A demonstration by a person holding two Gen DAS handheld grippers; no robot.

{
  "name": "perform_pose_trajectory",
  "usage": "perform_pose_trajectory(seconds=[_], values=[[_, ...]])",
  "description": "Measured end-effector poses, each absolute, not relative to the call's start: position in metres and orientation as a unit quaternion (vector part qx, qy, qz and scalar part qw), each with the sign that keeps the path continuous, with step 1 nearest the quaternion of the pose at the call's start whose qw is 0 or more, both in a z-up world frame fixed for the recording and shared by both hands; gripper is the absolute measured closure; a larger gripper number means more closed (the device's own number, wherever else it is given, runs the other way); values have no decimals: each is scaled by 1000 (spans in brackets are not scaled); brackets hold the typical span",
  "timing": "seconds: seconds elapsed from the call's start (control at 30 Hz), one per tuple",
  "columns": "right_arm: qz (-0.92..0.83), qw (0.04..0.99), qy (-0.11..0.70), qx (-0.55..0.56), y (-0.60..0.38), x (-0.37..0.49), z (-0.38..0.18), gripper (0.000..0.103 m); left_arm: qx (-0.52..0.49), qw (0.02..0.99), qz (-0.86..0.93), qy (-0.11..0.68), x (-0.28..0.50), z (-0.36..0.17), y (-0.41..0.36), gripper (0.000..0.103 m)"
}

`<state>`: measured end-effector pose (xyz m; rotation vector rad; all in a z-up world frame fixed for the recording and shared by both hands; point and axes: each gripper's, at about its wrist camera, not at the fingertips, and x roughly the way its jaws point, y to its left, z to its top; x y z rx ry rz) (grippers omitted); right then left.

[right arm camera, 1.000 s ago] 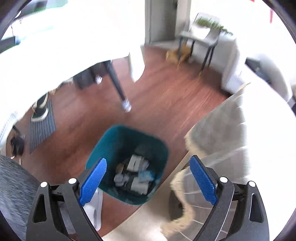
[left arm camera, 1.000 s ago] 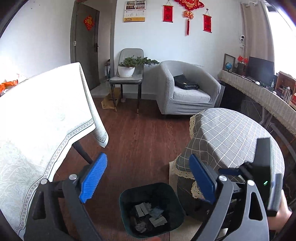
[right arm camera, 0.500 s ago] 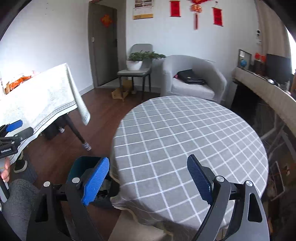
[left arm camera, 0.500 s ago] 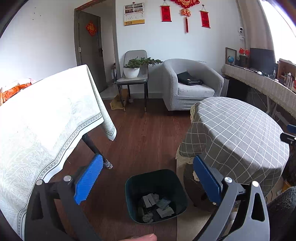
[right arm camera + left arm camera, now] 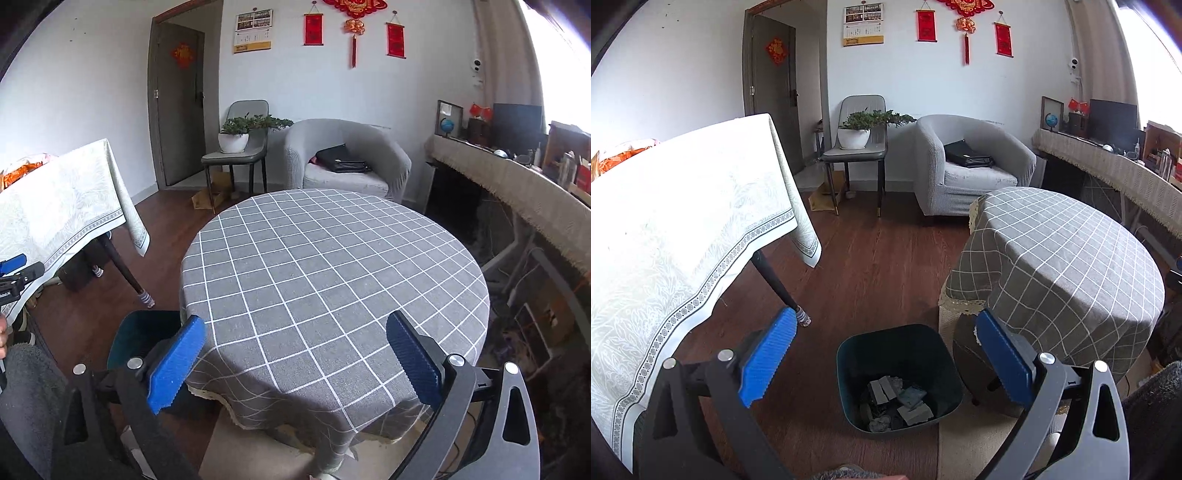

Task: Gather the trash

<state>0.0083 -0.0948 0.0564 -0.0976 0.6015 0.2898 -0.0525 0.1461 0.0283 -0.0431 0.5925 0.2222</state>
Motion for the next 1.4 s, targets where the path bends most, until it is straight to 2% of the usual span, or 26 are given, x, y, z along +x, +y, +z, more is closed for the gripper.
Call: perform_pose_trajectory(seconds=[0.43, 1.4], values=[[179, 937, 297, -40, -91, 4, 59, 3, -17, 938, 103, 329, -47, 17, 141, 3], [180, 934, 306, -44, -87, 5, 57, 3, -30, 937, 104, 331, -47, 16, 144, 3]])
